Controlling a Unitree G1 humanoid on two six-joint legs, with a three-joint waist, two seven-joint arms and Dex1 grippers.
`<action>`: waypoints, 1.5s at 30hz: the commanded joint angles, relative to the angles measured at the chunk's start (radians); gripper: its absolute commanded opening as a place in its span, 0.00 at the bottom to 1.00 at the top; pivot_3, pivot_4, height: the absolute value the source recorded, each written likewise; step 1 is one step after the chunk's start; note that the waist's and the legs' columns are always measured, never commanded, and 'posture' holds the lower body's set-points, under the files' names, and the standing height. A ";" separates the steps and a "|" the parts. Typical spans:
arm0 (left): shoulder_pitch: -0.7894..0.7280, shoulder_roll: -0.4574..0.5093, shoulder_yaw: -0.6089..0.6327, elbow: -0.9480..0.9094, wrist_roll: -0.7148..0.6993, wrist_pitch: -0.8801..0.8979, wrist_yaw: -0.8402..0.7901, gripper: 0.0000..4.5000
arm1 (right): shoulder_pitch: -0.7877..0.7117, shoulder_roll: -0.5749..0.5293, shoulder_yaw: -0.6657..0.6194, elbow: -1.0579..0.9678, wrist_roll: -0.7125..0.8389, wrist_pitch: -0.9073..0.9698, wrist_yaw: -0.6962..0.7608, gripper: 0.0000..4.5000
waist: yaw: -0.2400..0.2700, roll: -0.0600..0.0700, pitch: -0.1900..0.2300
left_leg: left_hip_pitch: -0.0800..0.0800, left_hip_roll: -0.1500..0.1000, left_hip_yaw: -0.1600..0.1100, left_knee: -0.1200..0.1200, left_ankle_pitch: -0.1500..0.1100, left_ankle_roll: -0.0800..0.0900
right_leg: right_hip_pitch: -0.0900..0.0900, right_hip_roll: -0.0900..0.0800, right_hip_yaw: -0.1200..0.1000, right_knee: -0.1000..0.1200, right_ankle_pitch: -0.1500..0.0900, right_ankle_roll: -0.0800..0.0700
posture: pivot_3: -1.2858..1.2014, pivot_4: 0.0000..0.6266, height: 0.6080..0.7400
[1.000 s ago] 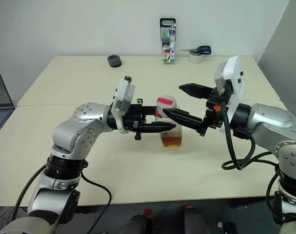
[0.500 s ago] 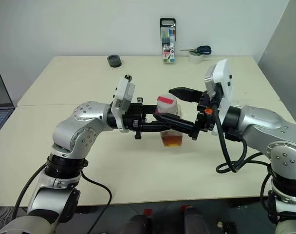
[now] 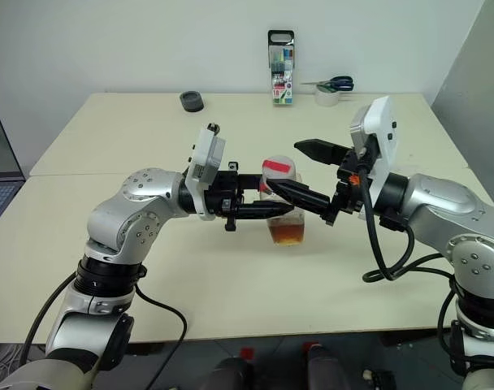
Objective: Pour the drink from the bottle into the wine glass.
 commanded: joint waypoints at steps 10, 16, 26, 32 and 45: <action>-0.028 -0.007 0.013 -0.013 0.002 -0.026 -0.006 0.40 | -0.028 0.004 -0.022 -0.055 0.126 0.011 -0.051 0.99 | 0.000 0.000 0.000 | 0.000 0.000 0.000 0.000 0.000 0.000 | 0.000 0.000 0.000 0.000 0.000 0.000 | 0.52 0.24 1.00; -0.025 -0.004 0.013 -0.023 0.002 -0.021 -0.003 0.40 | -0.047 0.041 0.025 -0.053 0.123 -0.001 -0.070 0.91 | 0.000 0.000 0.000 | 0.000 0.000 0.000 0.000 0.000 0.000 | 0.000 0.000 0.000 0.000 0.000 0.000 | 0.52 0.24 1.00; -0.026 -0.001 0.015 -0.027 0.000 -0.013 0.000 0.40 | -0.034 0.050 0.072 -0.061 0.011 -0.042 -0.028 0.39 | 0.000 0.000 0.000 | 0.000 0.000 0.000 0.000 0.000 0.000 | 0.000 0.000 0.000 0.000 0.000 0.000 | 0.52 0.24 1.00; -0.024 0.000 0.016 -0.025 -0.002 -0.014 0.001 0.40 | -0.058 0.043 0.023 -0.022 0.025 -0.038 -0.037 0.39 | 0.000 0.000 0.000 | 0.000 0.000 0.000 0.000 0.000 0.000 | 0.000 0.000 0.000 0.000 0.000 0.000 | 0.52 0.24 1.00; -0.039 0.012 0.027 0.010 0.011 -0.029 -0.014 0.40 | -0.109 0.002 -0.084 0.137 0.026 -0.039 -0.080 0.39 | 0.002 -0.001 0.000 | 0.000 0.000 0.000 0.000 0.000 0.000 | 0.000 0.000 0.000 -0.001 0.000 0.000 | 0.52 0.24 1.00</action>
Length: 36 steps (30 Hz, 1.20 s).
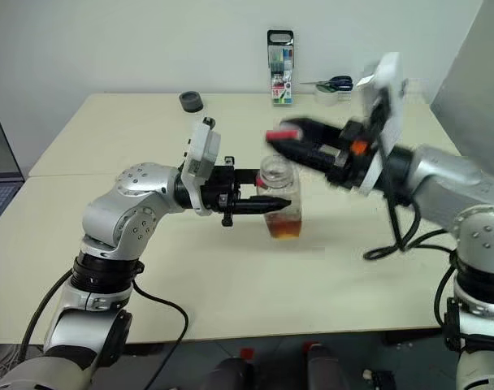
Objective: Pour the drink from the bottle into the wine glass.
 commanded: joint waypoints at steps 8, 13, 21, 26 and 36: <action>0.000 0.012 0.026 -0.042 -0.016 -0.004 0.018 0.40 | 0.449 -0.041 -0.094 -0.134 -0.276 -0.130 -0.012 0.39 | 0.001 0.000 0.000 | -0.001 0.000 0.001 -0.001 0.000 0.000 | 0.000 0.000 0.001 0.000 0.000 0.000 | 0.52 0.24 1.00; 0.002 0.012 0.026 -0.044 -0.017 -0.001 0.025 0.40 | 0.700 0.024 0.024 -0.127 -0.563 -0.297 -0.053 0.39 | 0.000 0.000 0.000 | 0.001 0.000 0.003 0.000 0.000 0.000 | 0.000 0.001 0.002 0.001 0.000 0.000 | 0.52 0.24 1.00; -0.008 0.008 0.023 -0.040 -0.018 0.001 0.025 0.40 | 0.709 0.261 0.124 0.110 -0.807 -0.414 -0.204 0.39 | -0.007 0.000 0.000 | 0.005 0.002 0.006 0.000 0.000 -0.001 | 0.001 0.003 0.004 0.004 0.000 0.000 | 0.52 0.24 1.00; -0.007 0.011 0.024 -0.045 -0.020 0.006 0.027 0.40 | 0.716 0.320 0.129 0.214 -0.880 -0.456 -0.215 0.54 | -0.004 0.000 0.000 | 0.005 0.000 0.007 0.000 0.000 -0.001 | 0.001 0.003 0.004 0.003 0.000 0.000 | 0.52 0.24 1.00; 0.005 0.016 0.028 -0.061 -0.024 0.016 0.038 0.40 | 0.728 0.332 0.112 0.175 -0.905 -0.452 -0.172 1.00 | -0.005 0.000 0.000 | 0.005 0.001 0.007 0.000 0.000 0.000 | 0.001 0.003 0.005 0.003 0.000 0.000 | 0.52 0.24 1.00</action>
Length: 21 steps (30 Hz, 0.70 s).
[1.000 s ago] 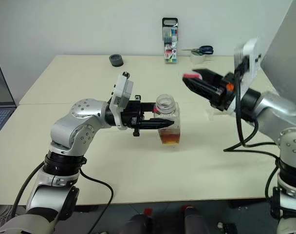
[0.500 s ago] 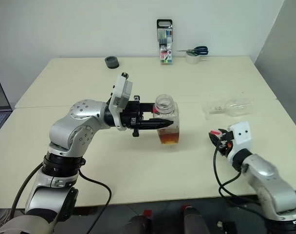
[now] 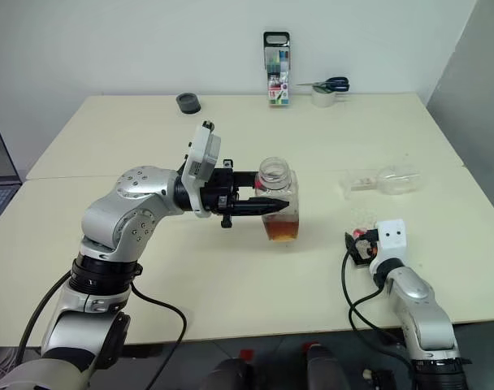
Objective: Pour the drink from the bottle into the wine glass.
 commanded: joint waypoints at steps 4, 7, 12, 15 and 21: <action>-0.006 0.009 0.045 -0.034 -0.017 0.008 0.037 0.40 | 0.008 -0.073 -0.057 -0.182 0.056 0.046 0.100 1.00 | 0.001 0.000 0.000 | 0.000 -0.001 0.000 0.000 0.000 0.000 | 0.000 0.000 0.000 0.000 0.000 0.000 | 0.52 0.24 1.00; -0.028 0.005 0.067 0.017 0.015 -0.001 0.101 0.40 | -0.034 -0.170 -0.078 -0.281 0.111 0.094 0.202 1.00 | 0.000 0.000 0.000 | 0.000 -0.001 0.000 0.000 0.000 0.000 | 0.000 0.000 0.000 0.000 0.000 0.000 | 0.52 0.24 1.00; -0.103 0.007 0.116 0.205 0.128 -0.072 0.270 0.40 | -0.209 -0.289 -0.067 -0.400 0.354 0.244 0.392 1.00 | -0.001 0.000 0.000 | 0.001 0.001 -0.003 0.000 -0.002 0.003 | 0.002 0.000 -0.002 0.000 0.000 0.000 | 0.52 0.24 1.00; -0.152 0.038 0.143 0.356 0.206 -0.163 0.339 0.40 | -0.358 -0.307 -0.038 -0.420 0.487 0.337 0.456 1.00 | -0.003 0.000 0.000 | 0.001 0.000 -0.002 0.000 -0.001 0.003 | 0.001 0.000 -0.003 0.001 0.000 0.000 | 0.52 0.24 1.00; -0.229 0.078 0.191 0.595 0.278 -0.265 0.408 0.40 | -0.519 -0.299 0.006 -0.375 0.591 0.410 0.511 1.00 | 0.005 -0.001 0.001 | -0.005 -0.002 -0.006 0.000 0.000 0.000 | -0.002 -0.003 -0.005 -0.003 0.000 0.000 | 0.52 0.24 1.00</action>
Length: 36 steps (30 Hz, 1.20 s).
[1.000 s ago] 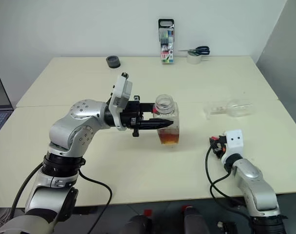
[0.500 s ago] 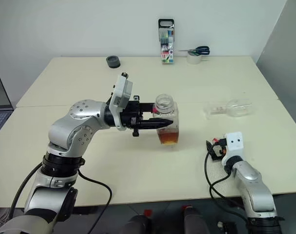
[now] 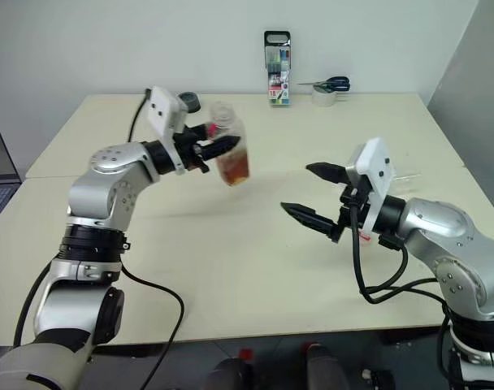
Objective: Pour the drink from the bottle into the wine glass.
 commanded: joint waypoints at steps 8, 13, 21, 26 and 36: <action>-0.094 0.026 0.123 0.252 0.069 -0.162 0.199 0.40 | -0.150 0.015 0.053 0.101 0.034 0.000 0.095 1.00 | 0.005 -0.003 0.001 | -0.002 -0.001 -0.002 0.000 0.000 0.000 | -0.001 -0.003 -0.001 -0.002 0.000 0.000 | 0.52 0.24 1.00; -0.060 0.023 0.164 0.285 0.051 -0.181 0.223 0.40 | -0.174 0.022 0.063 0.109 0.035 0.001 0.113 1.00 | 0.002 -0.003 0.001 | -0.002 -0.001 -0.001 0.000 0.000 0.000 | -0.002 -0.004 -0.001 -0.001 0.000 0.000 | 0.52 0.24 1.00; 0.046 -0.013 0.239 0.238 0.039 -0.183 0.346 0.40 | -0.196 0.045 0.055 0.088 0.065 0.027 0.086 1.00 | 0.000 -0.003 0.001 | -0.002 -0.001 -0.002 0.000 0.000 0.000 | -0.003 -0.004 0.000 0.001 0.000 0.000 | 0.52 0.24 1.00; 0.098 -0.016 0.241 0.182 0.057 -0.196 0.397 0.40 | -0.190 0.061 0.054 0.084 0.059 0.022 0.062 1.00 | 0.001 -0.004 0.001 | -0.002 -0.001 -0.001 0.000 0.000 0.000 | -0.003 -0.004 0.000 0.002 0.000 0.000 | 0.52 0.24 1.00; 0.235 -0.055 0.237 -0.063 0.043 -0.150 0.463 0.40 | -0.176 0.079 0.043 0.077 0.051 0.011 0.015 1.00 | 0.001 -0.004 0.001 | -0.002 -0.001 -0.001 0.000 0.000 0.000 | -0.003 -0.004 0.000 0.002 0.000 0.000 | 0.52 0.24 1.00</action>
